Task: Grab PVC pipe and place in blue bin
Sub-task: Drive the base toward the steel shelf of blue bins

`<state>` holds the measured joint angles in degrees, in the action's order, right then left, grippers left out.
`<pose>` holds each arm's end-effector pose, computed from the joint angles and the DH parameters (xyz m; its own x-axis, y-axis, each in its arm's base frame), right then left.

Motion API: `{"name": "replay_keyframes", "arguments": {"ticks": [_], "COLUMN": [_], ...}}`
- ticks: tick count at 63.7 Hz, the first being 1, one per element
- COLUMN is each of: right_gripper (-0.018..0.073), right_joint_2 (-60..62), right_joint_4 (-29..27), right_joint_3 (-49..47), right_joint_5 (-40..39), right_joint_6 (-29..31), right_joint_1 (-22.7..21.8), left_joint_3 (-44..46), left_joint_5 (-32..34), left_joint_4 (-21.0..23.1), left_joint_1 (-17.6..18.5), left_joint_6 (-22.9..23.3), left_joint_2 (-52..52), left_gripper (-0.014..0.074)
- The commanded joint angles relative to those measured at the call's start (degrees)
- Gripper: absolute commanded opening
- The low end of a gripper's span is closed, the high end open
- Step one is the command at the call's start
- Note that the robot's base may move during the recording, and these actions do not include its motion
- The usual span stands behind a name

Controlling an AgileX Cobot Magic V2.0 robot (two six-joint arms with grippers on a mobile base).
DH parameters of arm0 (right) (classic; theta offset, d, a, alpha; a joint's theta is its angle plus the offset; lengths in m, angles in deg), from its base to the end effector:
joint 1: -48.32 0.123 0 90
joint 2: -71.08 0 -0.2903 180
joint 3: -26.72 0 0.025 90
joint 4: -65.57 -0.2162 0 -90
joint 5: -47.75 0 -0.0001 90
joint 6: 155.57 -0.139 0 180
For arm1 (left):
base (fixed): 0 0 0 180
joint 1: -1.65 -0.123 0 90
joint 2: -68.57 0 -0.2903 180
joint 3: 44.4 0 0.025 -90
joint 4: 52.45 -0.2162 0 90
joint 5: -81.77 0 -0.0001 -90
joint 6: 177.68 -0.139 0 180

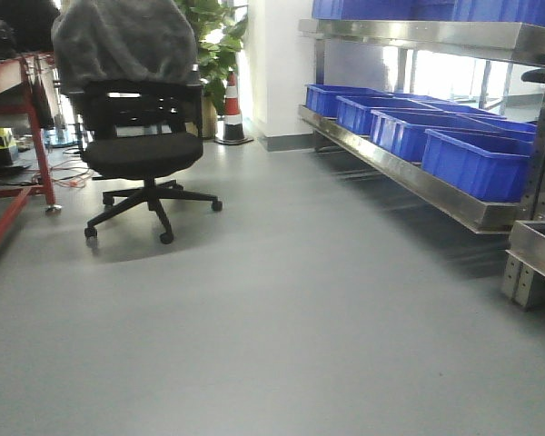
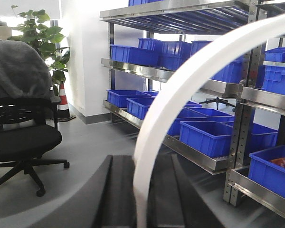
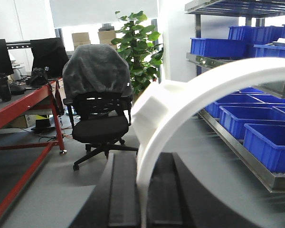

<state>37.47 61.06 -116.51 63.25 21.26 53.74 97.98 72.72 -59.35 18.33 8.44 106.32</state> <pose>0.0914 0.0116 0.3898 0.0566 0.1367 -0.9890 -0.1238 0.9839 0.1290 0.1077 -0.0295 0.3931 0.0975 -0.0165 -0.9951 0.2678 0.9634 0.0102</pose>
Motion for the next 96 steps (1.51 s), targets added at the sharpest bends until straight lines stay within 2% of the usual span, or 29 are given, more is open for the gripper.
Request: {"name": "replay_keyframes", "arguments": {"ticks": [1, 96], "right_gripper": [-0.0168, -0.0168], "right_joint_2": [0.41, 0.41], "right_joint_4": [0.26, 0.26], "right_joint_3": [0.08, 0.08], "right_joint_5": [-1.42, -1.42], "right_joint_6": [0.13, 0.13], "right_joint_1": [-0.05, -0.05], "left_joint_3": [0.19, 0.19], "left_joint_5": [1.13, 1.13], "left_joint_4": [0.35, 0.35], "left_joint_1": [0.28, 0.28], "left_joint_6": [0.13, 0.13], "left_joint_2": [-0.19, -0.19], "left_gripper": [-0.0111, -0.0111]}}
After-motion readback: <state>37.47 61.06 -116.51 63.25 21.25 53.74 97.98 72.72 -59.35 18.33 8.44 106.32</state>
